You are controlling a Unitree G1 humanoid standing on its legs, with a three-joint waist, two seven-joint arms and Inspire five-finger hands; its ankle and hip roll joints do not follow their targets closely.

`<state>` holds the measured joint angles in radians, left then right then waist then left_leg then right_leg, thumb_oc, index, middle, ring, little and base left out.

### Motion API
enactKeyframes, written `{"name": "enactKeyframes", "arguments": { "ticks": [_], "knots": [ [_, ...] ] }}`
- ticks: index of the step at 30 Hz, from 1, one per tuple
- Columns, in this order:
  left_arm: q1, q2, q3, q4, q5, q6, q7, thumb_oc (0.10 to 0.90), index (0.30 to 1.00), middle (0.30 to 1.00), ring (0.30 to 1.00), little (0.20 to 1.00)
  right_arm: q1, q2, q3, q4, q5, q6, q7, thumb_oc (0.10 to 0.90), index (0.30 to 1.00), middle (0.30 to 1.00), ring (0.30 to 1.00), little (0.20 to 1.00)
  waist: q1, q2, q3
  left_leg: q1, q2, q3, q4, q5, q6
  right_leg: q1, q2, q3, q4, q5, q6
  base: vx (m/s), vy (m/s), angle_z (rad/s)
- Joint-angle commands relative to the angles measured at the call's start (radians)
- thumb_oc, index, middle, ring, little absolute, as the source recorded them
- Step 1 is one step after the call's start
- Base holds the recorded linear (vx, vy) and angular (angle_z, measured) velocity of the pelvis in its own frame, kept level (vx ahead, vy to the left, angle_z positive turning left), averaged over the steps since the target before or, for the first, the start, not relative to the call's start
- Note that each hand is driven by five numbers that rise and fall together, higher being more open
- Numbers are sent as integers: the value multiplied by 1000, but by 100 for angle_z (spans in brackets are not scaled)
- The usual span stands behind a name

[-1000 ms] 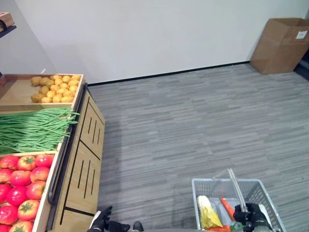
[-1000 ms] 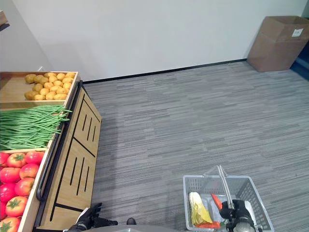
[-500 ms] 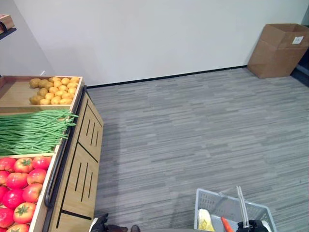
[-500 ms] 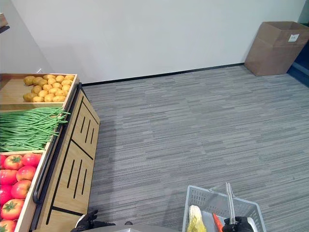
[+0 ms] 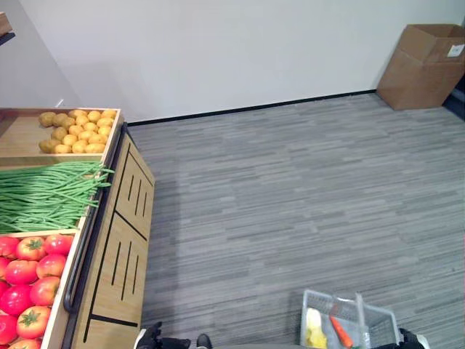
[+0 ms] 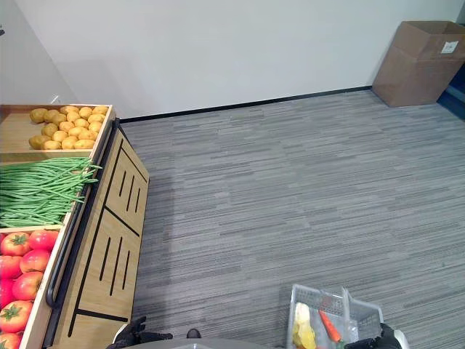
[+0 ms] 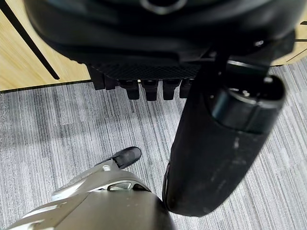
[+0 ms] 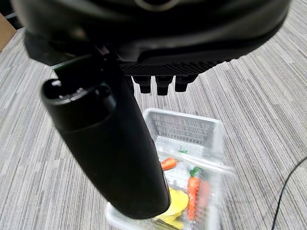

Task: Get the vegetables into the basket

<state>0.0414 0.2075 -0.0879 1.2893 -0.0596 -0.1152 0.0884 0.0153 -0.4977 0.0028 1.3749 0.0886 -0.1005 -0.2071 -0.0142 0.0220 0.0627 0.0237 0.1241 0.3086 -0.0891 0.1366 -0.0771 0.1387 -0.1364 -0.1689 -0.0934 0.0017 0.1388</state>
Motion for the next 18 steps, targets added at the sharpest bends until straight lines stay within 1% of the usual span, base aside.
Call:
{"name": "enactKeyframes", "arguments": {
  "ticks": [1, 3, 5, 6, 11, 12, 13, 14, 15, 18],
  "knots": [
    [16, -16, -24, 54, 8, 22, 7, 900, 1000, 1000, 1000, 1000, -78, -47, -26, 47, 39, -23, -34, 900, 1000, 1000, 1000, 1000, 27, -30, 20, 88, 19, -54, 2, -91, -36, -37, 2, -17, 6, 24, 6, 0, 0, 0],
    [14, -15, -19, 56, 5, 22, 6, 900, 1000, 1000, 1000, 1000, -63, -15, -10, 44, 40, -23, -15, 900, 1000, 1000, 1000, 1000, 26, -32, 21, 88, 18, -53, 2, -91, -35, -39, 2, -15, 6, 25, 7, 0, 0, 0],
    [12, -15, -16, 60, 5, 22, 5, 900, 1000, 1000, 1000, 1000, -57, -3, 0, 47, 38, -22, -3, 900, 1000, 1000, 1000, 1000, 25, -34, 20, 88, 18, -52, 2, -91, -35, -39, 1, -14, 6, 25, 7, 0, 0, 0],
    [11, -14, -8, 69, 3, 25, -2, 900, 1000, 1000, 1000, 1000, -38, 36, 43, 46, 11, -19, 28, 900, 1000, 1000, 1000, 1000, 24, -38, 19, 89, 18, -52, 2, -93, -34, -38, 1, -11, 6, 25, 6, 0, 0, 0],
    [8, -11, 0, 80, 10, 25, -18, 900, 1000, 1000, 1000, 1000, 13, 134, 129, 35, -22, -17, 117, 900, 1000, 1000, 1000, 1000, 23, -45, 17, 91, 14, -54, 2, -94, -33, -36, 0, -11, 8, 25, 5, 0, 0, 0],
    [8, -11, 0, 80, 10, 25, -18, 900, 1000, 1000, 1000, 1000, 13, 135, 129, 35, -22, -17, 117, 900, 1000, 1000, 1000, 1000, 22, -45, 17, 91, 14, -54, 2, -94, -33, -36, 0, -11, 8, 25, 5, 0, 0, 0],
    [9, -11, -4, 82, 20, 27, -27, 900, 1000, 1000, 1000, 1000, 37, 173, 143, 42, -7, -15, 153, 900, 1000, 1000, 1000, 1000, 22, -48, 15, 93, 14, -57, 2, -95, -32, -35, -1, -12, 11, 23, 4, 0, 0, 0],
    [9, -11, -6, 84, 23, 28, -29, 900, 1000, 1000, 1000, 1000, 42, 186, 144, 43, 0, -14, 156, 900, 1000, 1000, 1000, 1000, 21, -49, 14, 94, 13, -58, 2, -95, -31, -34, -2, -12, 12, 23, 4, 0, 0, 0],
    [8, -14, -9, 87, 21, 29, -31, 900, 1000, 1000, 1000, 1000, 52, 220, 141, 56, 35, -8, 178, 900, 1000, 1000, 1000, 1000, 19, -49, 9, 97, 11, -60, 2, -97, -30, -32, -3, -14, 14, 21, 4, 0, 0, 0],
    [5, -19, -10, 92, 17, 30, -34, 900, 1000, 1000, 1000, 1000, 55, 246, 134, 69, 67, -2, 196, 900, 1000, 1000, 1000, 1000, 18, -48, 5, 98, 10, -60, 2, -97, -30, -31, -4, -16, 15, 20, 4, 0, 0, 0]
  ]
}}
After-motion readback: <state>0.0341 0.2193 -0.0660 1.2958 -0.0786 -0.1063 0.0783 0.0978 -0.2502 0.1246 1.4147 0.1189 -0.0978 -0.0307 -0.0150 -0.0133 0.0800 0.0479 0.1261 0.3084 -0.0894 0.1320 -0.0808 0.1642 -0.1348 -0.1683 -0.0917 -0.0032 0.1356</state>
